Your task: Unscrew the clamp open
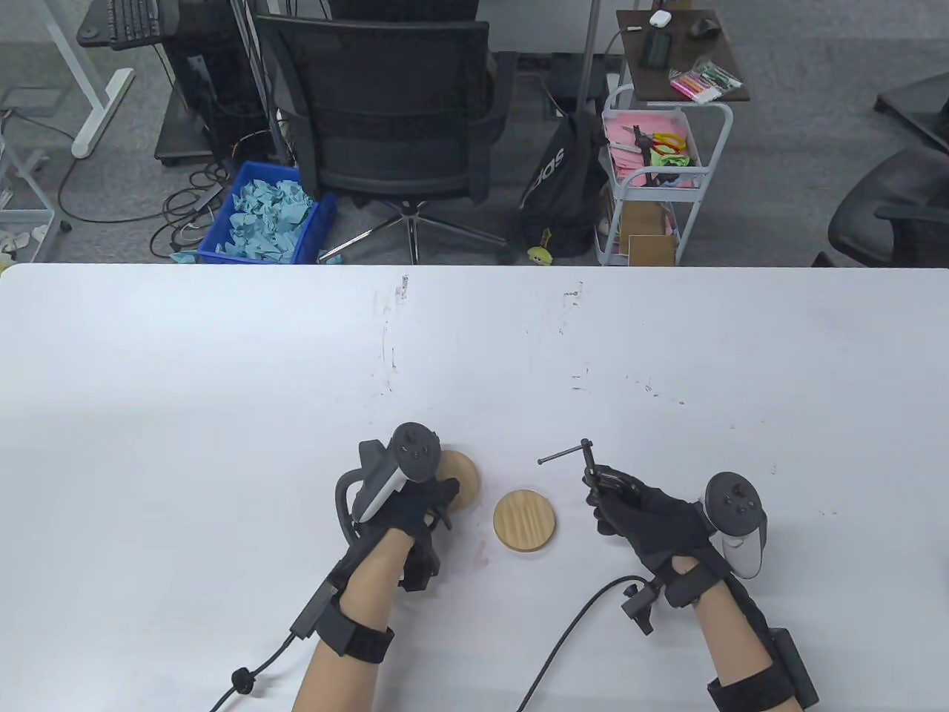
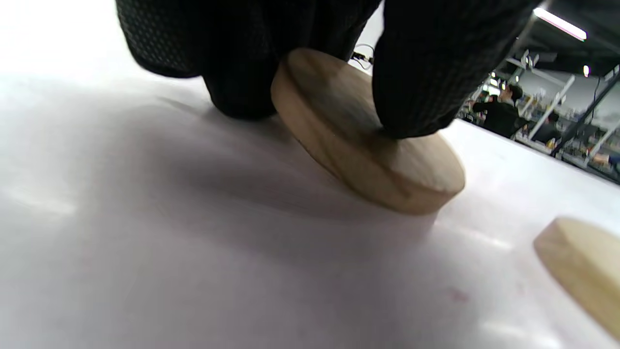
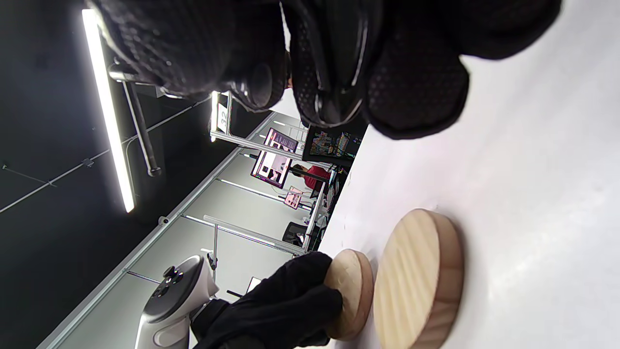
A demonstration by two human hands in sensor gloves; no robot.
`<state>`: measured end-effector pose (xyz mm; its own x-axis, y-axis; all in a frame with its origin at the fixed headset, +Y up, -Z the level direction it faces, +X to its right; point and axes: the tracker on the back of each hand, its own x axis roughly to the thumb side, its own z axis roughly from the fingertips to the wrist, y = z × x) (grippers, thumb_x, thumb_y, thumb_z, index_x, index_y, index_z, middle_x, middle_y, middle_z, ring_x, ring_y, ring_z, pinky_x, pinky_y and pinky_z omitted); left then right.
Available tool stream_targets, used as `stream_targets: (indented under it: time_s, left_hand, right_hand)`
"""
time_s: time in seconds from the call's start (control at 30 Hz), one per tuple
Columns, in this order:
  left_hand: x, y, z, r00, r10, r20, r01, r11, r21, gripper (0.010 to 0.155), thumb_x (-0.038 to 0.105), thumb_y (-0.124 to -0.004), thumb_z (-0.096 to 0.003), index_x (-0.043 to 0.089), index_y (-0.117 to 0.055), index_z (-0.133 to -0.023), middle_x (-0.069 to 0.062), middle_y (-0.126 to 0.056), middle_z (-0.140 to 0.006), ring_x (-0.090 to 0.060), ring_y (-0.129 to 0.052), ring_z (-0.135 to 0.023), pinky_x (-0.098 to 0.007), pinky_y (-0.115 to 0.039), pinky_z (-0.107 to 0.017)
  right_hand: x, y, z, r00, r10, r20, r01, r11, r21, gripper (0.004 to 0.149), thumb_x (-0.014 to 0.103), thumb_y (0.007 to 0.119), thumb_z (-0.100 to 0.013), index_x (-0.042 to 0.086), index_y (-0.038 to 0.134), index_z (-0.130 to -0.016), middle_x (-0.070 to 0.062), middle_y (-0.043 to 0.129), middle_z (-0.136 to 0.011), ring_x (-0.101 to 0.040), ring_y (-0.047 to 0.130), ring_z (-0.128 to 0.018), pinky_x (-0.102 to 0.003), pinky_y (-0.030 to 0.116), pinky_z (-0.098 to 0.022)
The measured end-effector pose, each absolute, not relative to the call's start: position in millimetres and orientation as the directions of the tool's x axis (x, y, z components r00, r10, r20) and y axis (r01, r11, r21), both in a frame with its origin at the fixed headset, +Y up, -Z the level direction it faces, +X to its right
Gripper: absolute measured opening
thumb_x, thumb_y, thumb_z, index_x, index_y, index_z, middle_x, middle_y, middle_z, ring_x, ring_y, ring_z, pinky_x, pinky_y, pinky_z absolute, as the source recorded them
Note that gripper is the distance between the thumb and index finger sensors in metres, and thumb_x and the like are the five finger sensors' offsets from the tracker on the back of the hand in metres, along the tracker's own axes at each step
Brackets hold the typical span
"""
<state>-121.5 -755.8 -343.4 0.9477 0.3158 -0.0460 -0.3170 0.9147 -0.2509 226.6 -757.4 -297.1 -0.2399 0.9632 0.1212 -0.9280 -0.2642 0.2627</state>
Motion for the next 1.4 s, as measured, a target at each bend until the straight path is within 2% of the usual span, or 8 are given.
stream_targets:
  time_s: [0.07,0.2,0.27,0.4,0.57,0.77,1.0,1.4]
  left_hand:
    - [-117.2,-755.7,-342.0,0.976,0.217,-0.022,-0.217,0.949,-0.230,0.076,0.047,-0.088,-0.0443,0.022,-0.055,-0.108,-0.009,-0.069,-0.107,-0.034,-0.085,-0.085,-0.053,-0.068,-0.069]
    - [-113.1,-754.1,-339.2,0.984,0.180,-0.012,-0.179,0.962,-0.205,0.077,0.048,-0.088,-0.0445,0.023,-0.055,-0.109,-0.010,-0.066,-0.109,-0.038,-0.080,-0.093,-0.055,-0.066,-0.070]
    - [-111.3,-749.9,-336.5,0.993,0.121,0.001,-0.120,0.980,-0.157,0.082,0.049,-0.090,-0.0432,0.024,-0.049,-0.110,-0.010,-0.059,-0.113,-0.041,-0.074,-0.099,-0.056,-0.063,-0.072]
    - [-105.9,-719.1,-322.4,0.987,0.124,0.104,-0.121,0.992,-0.039,0.094,0.061,-0.086,-0.0408,0.025,-0.037,-0.113,-0.011,-0.038,-0.120,-0.046,-0.042,-0.113,-0.062,-0.049,-0.079]
    - [-107.7,-694.3,-303.3,0.971,0.111,0.211,-0.110,0.994,-0.017,0.117,0.074,-0.083,-0.0336,0.019,-0.015,-0.112,-0.015,-0.012,-0.119,-0.051,-0.017,-0.112,-0.068,-0.034,-0.080]
    - [-131.6,-703.9,-293.0,0.975,0.060,0.212,-0.054,0.998,-0.037,0.112,0.084,-0.075,-0.0320,0.037,-0.007,-0.109,-0.012,0.006,-0.115,-0.055,0.002,-0.105,-0.073,-0.020,-0.075]
    - [-154.1,-727.5,-281.2,0.987,0.016,0.160,-0.009,0.999,-0.042,0.111,0.082,-0.073,-0.0337,0.030,-0.014,-0.112,-0.013,0.001,-0.116,-0.053,-0.001,-0.106,-0.072,-0.022,-0.075]
    - [-159.2,-719.6,-275.3,0.989,0.046,0.144,-0.045,0.999,-0.013,0.106,0.080,-0.073,-0.0351,0.028,-0.024,-0.113,-0.013,-0.008,-0.118,-0.053,-0.008,-0.108,-0.071,-0.027,-0.076]
  right_hand:
    - [227.8,-757.4,-297.3,-0.233,0.965,0.117,-0.931,-0.256,0.259,0.053,0.043,0.080,-0.043,0.029,0.074,-0.094,-0.009,0.076,-0.086,-0.021,0.095,-0.053,-0.053,0.070,-0.045]
    - [233.7,-756.1,-298.5,-0.248,0.964,0.094,-0.937,-0.263,0.232,0.058,0.043,0.079,-0.044,0.026,0.068,-0.097,-0.010,0.075,-0.087,-0.022,0.095,-0.054,-0.053,0.070,-0.045]
    - [239.5,-752.5,-299.2,-0.274,0.958,0.089,-0.936,-0.287,0.204,0.063,0.044,0.079,-0.043,0.020,0.062,-0.099,-0.011,0.076,-0.083,-0.021,0.097,-0.045,-0.050,0.074,-0.037]
    - [257.9,-741.9,-299.9,-0.443,0.894,0.072,-0.894,-0.446,0.036,0.066,0.045,0.079,-0.042,0.010,0.064,-0.096,-0.010,0.080,-0.074,-0.019,0.099,-0.034,-0.046,0.079,-0.027]
    - [277.8,-737.6,-303.7,-0.573,0.819,-0.032,-0.815,-0.574,-0.077,0.065,0.046,0.082,-0.040,0.011,0.070,-0.093,-0.008,0.085,-0.066,-0.015,0.097,-0.021,-0.040,0.080,-0.016]
    - [285.9,-744.8,-316.1,-0.649,0.743,-0.166,-0.741,-0.666,-0.085,0.062,0.046,0.085,-0.038,0.013,0.074,-0.089,-0.005,0.087,-0.060,-0.019,0.093,-0.006,-0.036,0.079,-0.006]
    - [277.2,-750.9,-324.7,-0.714,0.660,-0.233,-0.675,-0.738,-0.019,0.063,0.047,0.087,-0.037,0.013,0.075,-0.089,-0.001,0.088,-0.058,-0.018,0.092,-0.003,-0.034,0.079,-0.004]
    - [277.6,-757.9,-327.6,-0.776,0.551,-0.306,-0.585,-0.811,0.022,0.065,0.047,0.087,-0.036,0.012,0.077,-0.089,-0.001,0.088,-0.064,-0.016,0.093,-0.004,-0.034,0.080,-0.006]
